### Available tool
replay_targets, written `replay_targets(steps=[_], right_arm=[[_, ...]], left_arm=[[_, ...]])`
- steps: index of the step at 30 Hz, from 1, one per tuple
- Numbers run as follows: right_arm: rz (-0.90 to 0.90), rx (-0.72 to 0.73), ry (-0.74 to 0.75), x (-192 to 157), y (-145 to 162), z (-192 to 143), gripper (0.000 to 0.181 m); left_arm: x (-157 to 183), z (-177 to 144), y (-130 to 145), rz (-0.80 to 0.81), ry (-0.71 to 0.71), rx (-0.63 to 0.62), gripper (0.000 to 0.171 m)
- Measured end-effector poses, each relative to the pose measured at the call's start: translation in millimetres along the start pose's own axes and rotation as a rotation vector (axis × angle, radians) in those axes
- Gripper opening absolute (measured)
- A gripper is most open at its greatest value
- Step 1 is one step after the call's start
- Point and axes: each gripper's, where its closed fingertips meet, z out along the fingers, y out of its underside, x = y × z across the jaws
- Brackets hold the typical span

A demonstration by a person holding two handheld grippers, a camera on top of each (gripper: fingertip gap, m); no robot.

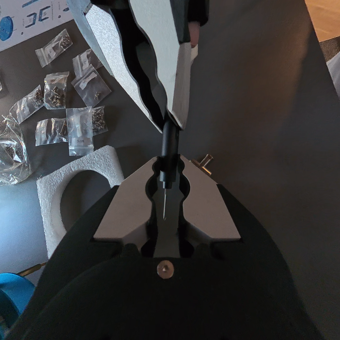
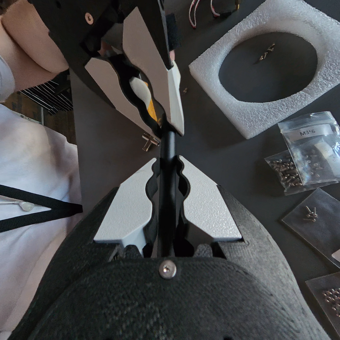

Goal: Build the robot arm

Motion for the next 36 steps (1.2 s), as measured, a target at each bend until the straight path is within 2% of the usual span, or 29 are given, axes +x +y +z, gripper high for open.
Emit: replay_targets(steps=[11,20,22,31,32,34,36], right_arm=[[0.005,0.060,-0.134,-12,-7,3,0.022],[-0.022,0.040,-0.158,-10,-5,11,0.024],[-0.017,0.012,-0.173,-11,-2,15,0.017],[-0.008,0.015,-0.156,-11,-2,21,0.017],[0.001,0.003,-0.154,-11,0,22,0.017],[0.023,-0.011,-0.141,-9,2,21,0.017],[0.052,-0.011,-0.120,-5,3,19,0.017]], left_arm=[[12,-9,-1,-0.034,0.033,0.037,0.015],[12,-11,-1,-0.001,0.010,0.035,0.015],[13,-11,-1,0.006,0.008,0.030,0.015],[16,-11,6,-0.014,0.041,0.047,0.015],[17,-13,6,-0.014,0.048,0.055,0.017],[14,-24,7,-0.039,0.048,0.079,0.033],[5,-41,7,-0.088,0.033,0.129,0.038]])
